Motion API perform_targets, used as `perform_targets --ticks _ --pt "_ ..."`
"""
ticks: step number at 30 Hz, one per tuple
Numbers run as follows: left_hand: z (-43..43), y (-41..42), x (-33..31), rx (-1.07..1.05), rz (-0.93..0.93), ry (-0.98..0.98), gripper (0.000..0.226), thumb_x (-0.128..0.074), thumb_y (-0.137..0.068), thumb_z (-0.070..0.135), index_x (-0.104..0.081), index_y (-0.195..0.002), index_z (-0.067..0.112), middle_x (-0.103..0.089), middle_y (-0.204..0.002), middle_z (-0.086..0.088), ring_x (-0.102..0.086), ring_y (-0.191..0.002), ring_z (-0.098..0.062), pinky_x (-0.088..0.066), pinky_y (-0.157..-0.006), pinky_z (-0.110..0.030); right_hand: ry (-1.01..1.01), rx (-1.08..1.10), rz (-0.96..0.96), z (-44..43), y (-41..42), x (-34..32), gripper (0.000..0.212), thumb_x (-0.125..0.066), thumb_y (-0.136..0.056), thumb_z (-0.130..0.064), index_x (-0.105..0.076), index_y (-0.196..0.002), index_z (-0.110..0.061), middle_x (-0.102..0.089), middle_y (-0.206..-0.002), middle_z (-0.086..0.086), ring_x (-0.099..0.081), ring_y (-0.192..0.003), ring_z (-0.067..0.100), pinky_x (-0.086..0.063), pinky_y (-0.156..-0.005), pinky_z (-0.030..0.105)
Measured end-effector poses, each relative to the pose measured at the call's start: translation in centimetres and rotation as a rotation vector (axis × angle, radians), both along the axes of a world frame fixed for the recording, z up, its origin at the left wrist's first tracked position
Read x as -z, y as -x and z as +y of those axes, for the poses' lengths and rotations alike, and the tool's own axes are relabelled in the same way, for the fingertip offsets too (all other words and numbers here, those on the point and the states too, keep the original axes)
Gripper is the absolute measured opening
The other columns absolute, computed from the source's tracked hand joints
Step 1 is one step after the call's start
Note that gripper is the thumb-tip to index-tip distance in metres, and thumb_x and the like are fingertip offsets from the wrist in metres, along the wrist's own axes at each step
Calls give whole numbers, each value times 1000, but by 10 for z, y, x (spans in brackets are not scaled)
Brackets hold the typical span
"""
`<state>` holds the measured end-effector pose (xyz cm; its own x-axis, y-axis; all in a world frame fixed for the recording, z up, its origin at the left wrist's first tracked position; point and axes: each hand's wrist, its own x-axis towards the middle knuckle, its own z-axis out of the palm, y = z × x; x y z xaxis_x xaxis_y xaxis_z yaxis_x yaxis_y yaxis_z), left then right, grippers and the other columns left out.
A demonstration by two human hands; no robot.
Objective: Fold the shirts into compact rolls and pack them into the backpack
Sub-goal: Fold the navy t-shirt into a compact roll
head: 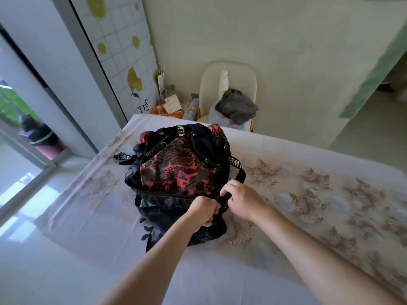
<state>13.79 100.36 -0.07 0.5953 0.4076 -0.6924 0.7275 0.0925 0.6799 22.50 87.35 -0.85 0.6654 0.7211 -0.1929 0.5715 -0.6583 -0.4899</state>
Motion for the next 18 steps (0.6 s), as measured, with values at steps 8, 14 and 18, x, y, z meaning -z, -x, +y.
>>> perform_targets --ticks 8,14,18 --pt "21 22 -5 668 19 -640 49 -42 -103 12 -30 -150 10 -34 -154 -1 -28 -142 -18 -28 -114 -28 -37 -132 -212 18 -5 26 29 -66 -92 -21 -61 -120 -23 -61 -119 -5 -64 -92 27 -47 -84 36" --pt "79 59 -17 726 96 -743 40 -35 -104 9 -42 -143 10 -44 -145 -2 -38 -131 -19 -28 -109 -25 -14 -207 -404 25 -12 23 14 -68 -90 -27 -69 -103 -26 -68 -103 -8 -58 -99 22 -38 -88 39" --pt "81 71 -14 756 110 -770 28 -40 -103 17 -58 -124 14 -58 -120 -1 -50 -120 -24 -42 -94 -28 -49 -300 -441 54 14 15 21 -62 -75 -23 -67 -96 -22 -59 -100 -3 -51 -99 23 -40 -92 40"
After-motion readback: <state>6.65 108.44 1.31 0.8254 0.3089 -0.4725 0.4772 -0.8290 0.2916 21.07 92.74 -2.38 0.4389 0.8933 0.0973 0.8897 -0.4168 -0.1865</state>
